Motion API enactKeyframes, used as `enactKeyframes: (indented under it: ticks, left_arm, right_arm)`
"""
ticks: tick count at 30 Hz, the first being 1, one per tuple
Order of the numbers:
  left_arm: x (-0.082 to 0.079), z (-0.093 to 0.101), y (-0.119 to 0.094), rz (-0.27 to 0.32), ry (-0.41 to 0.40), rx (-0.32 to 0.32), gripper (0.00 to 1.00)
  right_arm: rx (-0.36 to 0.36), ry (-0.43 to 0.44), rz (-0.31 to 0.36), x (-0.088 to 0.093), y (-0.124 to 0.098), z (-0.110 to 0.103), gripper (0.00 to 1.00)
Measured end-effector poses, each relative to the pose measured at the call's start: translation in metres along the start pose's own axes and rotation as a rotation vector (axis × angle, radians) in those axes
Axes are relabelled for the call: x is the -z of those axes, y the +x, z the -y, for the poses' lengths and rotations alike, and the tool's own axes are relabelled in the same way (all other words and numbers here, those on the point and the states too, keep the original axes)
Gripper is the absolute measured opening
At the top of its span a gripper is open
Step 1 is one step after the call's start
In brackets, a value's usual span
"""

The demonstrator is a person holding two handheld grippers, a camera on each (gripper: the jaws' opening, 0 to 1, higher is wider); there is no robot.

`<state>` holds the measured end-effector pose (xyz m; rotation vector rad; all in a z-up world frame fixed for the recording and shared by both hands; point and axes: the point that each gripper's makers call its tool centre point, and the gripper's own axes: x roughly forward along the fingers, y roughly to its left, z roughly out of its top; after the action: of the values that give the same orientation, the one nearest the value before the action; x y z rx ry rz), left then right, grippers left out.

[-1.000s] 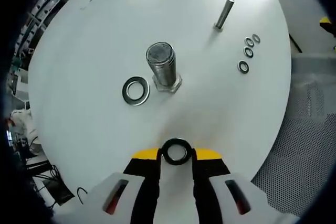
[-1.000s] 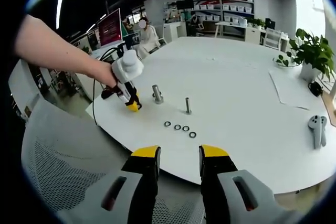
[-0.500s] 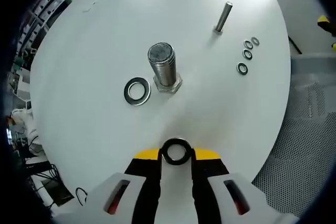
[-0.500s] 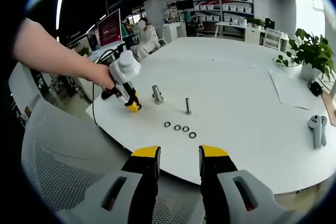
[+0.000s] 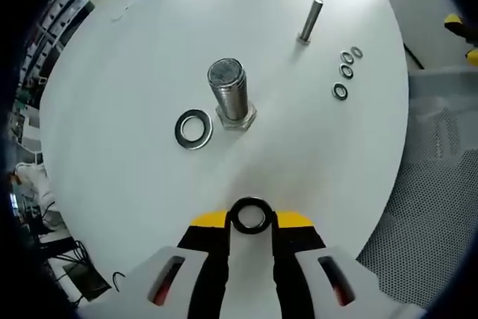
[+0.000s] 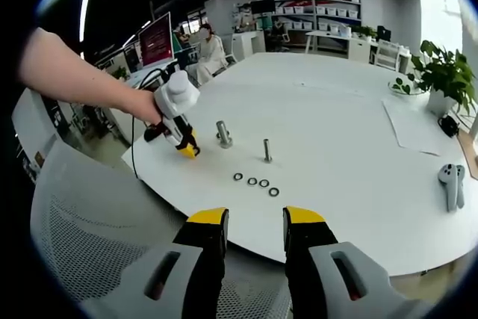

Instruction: Place the washer onto the threaded stud by aligning its center hole with the stud, sliding it down to the base, and recovering from edge contact or off-axis alignment until the washer reaches the visible bottom stop.

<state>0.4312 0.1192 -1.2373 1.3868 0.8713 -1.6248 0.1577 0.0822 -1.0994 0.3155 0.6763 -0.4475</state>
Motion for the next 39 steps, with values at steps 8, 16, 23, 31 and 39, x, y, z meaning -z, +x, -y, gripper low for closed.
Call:
enactKeyframes:
  ticks: [8,16,23,31,39]
  left_arm:
    - [-0.02,-0.011,-0.015,0.056,0.007,-0.008,0.19]
    - [-0.046,-0.027,-0.034,0.122,-0.021,-0.008,0.19]
    - [-0.059,-0.028,-0.05,0.142,0.009,-0.011,0.19]
    - [-0.078,-0.016,-0.065,0.195,-0.04,0.039,0.19]
    - [-0.09,-0.014,-0.058,0.171,0.025,0.026,0.19]
  right_arm:
    - [-0.002,-0.002,0.0,0.001,0.002,0.001,0.32]
    - [-0.001,-0.002,0.0,0.0,0.0,0.0,0.32]
    - [0.0,-0.003,0.001,0.0,0.001,0.0,0.32]
    - [0.001,-0.001,0.004,0.0,0.001,0.001,0.32]
    - [0.003,-0.001,0.004,-0.001,0.0,0.001,0.32]
